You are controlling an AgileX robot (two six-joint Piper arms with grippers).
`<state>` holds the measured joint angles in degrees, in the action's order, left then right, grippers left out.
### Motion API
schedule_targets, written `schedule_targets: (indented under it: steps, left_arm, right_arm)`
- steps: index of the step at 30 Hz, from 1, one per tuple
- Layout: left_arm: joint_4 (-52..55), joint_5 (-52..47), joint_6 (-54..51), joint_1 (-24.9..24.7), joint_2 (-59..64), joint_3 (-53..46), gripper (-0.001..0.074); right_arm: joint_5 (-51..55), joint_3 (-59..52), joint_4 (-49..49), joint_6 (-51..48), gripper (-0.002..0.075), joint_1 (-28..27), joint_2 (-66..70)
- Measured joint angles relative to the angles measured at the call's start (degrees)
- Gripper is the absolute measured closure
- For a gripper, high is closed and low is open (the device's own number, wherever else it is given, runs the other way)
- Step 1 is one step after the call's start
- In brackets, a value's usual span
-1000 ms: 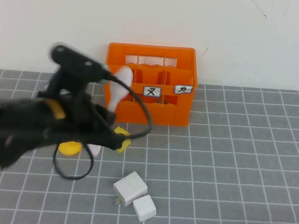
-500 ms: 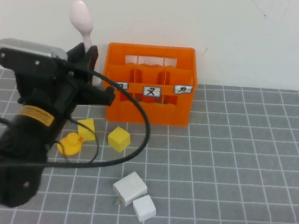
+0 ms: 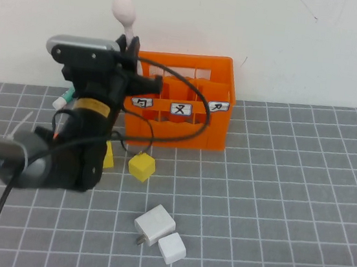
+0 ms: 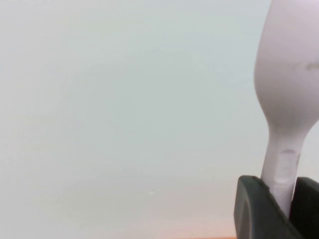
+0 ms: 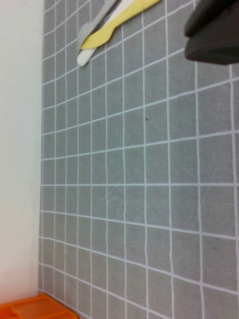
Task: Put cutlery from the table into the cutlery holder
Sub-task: Place the spoon on the box
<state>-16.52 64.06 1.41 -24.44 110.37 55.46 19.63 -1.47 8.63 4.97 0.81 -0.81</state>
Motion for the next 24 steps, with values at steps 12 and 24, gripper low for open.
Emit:
schedule_targets:
  steps: [12, 24]
  left_arm:
    - [12.99, -6.82, 8.80, 3.92, 6.32, 5.81, 0.0627]
    - [12.67, -9.90, 10.87, 3.92, 7.72, 6.05, 0.0622]
  right_arm:
    - [0.00, 0.00, 0.00, 0.00, 0.0729, 0.00, 0.00]
    - [0.00, 0.00, 0.00, -0.04, 0.0729, 0.00, 0.00]
